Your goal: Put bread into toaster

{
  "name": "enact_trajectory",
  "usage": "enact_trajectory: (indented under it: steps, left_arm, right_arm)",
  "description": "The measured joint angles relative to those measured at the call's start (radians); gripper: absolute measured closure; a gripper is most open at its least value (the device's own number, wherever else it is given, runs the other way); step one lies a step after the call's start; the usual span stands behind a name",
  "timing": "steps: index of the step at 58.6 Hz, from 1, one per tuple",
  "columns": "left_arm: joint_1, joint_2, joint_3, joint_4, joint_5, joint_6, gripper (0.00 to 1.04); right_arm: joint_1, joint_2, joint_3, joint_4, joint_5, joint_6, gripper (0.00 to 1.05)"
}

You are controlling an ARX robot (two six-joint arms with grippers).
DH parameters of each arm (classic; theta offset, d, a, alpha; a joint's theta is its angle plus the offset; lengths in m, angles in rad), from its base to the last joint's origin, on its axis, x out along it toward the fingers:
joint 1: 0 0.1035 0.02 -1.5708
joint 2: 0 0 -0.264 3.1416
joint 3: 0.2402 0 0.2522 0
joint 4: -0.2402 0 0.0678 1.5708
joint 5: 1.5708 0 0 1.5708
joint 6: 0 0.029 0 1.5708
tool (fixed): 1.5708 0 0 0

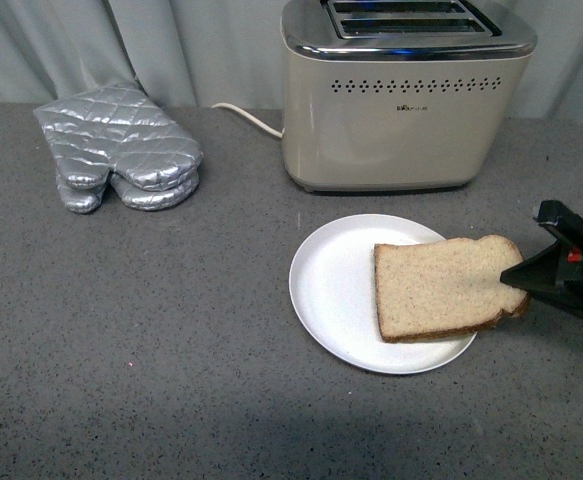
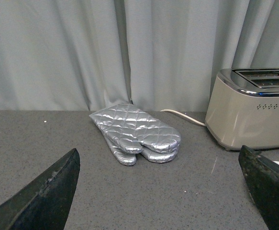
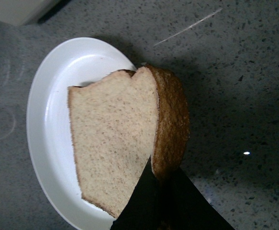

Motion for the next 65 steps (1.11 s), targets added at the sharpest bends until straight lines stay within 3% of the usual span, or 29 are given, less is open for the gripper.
enact_trajectory:
  steps: [7, 13, 19, 27, 36, 65]
  left_arm:
    - [0.0, 0.0, 0.0, 0.0, 0.0, 0.0, 0.07]
    - [0.0, 0.0, 0.0, 0.0, 0.0, 0.0, 0.07]
    - [0.0, 0.0, 0.0, 0.0, 0.0, 0.0, 0.07]
    - [0.0, 0.0, 0.0, 0.0, 0.0, 0.0, 0.07]
    - [0.0, 0.0, 0.0, 0.0, 0.0, 0.0, 0.07]
    - [0.0, 0.0, 0.0, 0.0, 0.0, 0.0, 0.07]
  right_arm:
    - [0.011, -0.12, -0.04, 0.015, -0.03, 0.092, 1.04]
    - [0.05, -0.302, -0.066, 0.017, 0.01, 0.262, 1.04]
    - [0.13, -0.57, -0.059, -0.111, 0.184, 0.478, 1.04]
    - [0.21, -0.705, 0.018, -0.241, 0.377, 0.575, 1.04]
    - [0.261, -0.7, 0.124, -0.283, 0.539, 0.619, 1.04]
    - [0.364, -0.389, 0.542, -0.517, 0.848, 0.766, 1.04]
